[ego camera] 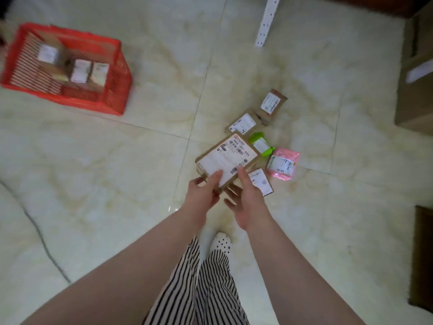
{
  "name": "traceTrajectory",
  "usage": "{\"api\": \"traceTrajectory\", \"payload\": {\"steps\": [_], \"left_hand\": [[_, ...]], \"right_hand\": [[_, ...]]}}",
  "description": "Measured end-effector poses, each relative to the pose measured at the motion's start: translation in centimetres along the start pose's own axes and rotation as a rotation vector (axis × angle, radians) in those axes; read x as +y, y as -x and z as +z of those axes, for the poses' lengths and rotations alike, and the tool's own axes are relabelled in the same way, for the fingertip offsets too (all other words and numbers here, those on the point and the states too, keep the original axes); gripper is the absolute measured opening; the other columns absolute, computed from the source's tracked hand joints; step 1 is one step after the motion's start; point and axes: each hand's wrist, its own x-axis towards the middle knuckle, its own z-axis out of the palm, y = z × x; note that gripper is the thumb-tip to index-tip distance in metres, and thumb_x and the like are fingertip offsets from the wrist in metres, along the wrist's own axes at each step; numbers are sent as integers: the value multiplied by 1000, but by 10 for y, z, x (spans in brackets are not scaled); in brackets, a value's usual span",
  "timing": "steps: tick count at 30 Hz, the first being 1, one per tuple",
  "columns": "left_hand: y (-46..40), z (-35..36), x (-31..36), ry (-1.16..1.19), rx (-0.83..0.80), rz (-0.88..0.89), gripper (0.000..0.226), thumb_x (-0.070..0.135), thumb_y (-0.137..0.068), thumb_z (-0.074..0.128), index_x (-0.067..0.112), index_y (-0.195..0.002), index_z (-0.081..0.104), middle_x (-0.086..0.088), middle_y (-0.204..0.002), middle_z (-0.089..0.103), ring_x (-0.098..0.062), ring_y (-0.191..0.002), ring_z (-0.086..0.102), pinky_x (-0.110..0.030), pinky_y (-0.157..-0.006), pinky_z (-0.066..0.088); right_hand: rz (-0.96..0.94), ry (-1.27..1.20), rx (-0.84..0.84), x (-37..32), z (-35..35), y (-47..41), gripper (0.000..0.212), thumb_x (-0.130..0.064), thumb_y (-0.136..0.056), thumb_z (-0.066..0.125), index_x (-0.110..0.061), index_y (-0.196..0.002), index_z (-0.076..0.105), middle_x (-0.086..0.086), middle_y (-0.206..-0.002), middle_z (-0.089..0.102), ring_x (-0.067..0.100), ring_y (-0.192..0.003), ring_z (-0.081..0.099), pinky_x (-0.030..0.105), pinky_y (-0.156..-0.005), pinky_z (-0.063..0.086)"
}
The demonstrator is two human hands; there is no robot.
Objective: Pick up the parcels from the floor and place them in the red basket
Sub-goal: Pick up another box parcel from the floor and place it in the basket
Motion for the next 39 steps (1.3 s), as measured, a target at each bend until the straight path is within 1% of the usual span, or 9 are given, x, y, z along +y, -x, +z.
{"api": "traceTrajectory", "payload": {"steps": [3,8,12,15,18,21,23,32,39], "left_hand": [[56,-34,16,173,-53,-4,79,42,-74,78,11,-137,41,-14,-119,66,-25,-104,68,-35,-92,55],[105,-111,70,200,-88,62,74,41,-82,72,21,-142,33,-9,-128,58,-25,-118,57,-44,-102,48],[104,-191,115,155,-131,76,59,30,-86,71,9,-135,45,-15,-131,60,-29,-118,60,-40,-99,51],[98,-250,142,181,-123,76,52,26,-86,71,2,-127,51,-17,-128,63,-29,-116,62,-34,-98,52],[94,-314,172,205,-69,98,43,20,-87,70,-1,-122,55,-13,-115,67,-23,-101,66,-24,-86,57],[92,-384,203,216,-14,101,45,15,-84,73,-1,-121,54,-10,-103,68,-18,-86,67,-19,-71,59],[90,-427,223,200,15,99,51,17,-82,75,-2,-124,53,-10,-105,68,-18,-84,68,-18,-68,58],[55,-533,298,199,87,124,63,18,-79,78,0,-130,46,-16,-121,65,-17,-95,66,-19,-78,53],[-6,-565,387,207,145,141,63,23,-75,82,5,-124,47,-15,-122,64,-23,-108,65,-30,-95,52]], "right_hand": [[-99,101,-79,-7,35,60,23,-35,-90,66,-21,-108,65,0,-108,73,18,-100,67,37,-88,51],[-193,236,-129,-8,103,123,33,-34,-89,67,-21,-118,65,-1,-106,74,16,-99,70,32,-81,55],[-198,334,-199,3,164,142,28,-33,-90,66,-23,-116,65,-2,-110,73,13,-100,68,30,-80,53],[-180,404,-226,26,226,143,29,-36,-91,64,-24,-117,62,-3,-115,71,14,-104,66,36,-90,52],[-169,474,-272,62,298,144,41,-38,-90,65,-25,-128,55,-5,-121,67,16,-110,64,41,-96,50],[-138,470,-303,98,366,151,47,-39,-91,64,-24,-133,51,-1,-123,66,19,-107,66,37,-90,54],[-127,465,-320,117,407,154,47,-39,-91,64,-22,-133,51,1,-123,66,21,-107,66,34,-86,55],[-108,483,-384,125,540,137,49,-32,-91,65,-18,-136,51,-1,-110,70,20,-99,67,36,-89,55],[-92,511,-403,83,640,89,53,-31,-91,66,-22,-140,49,1,-118,69,20,-101,66,36,-92,54]]}}
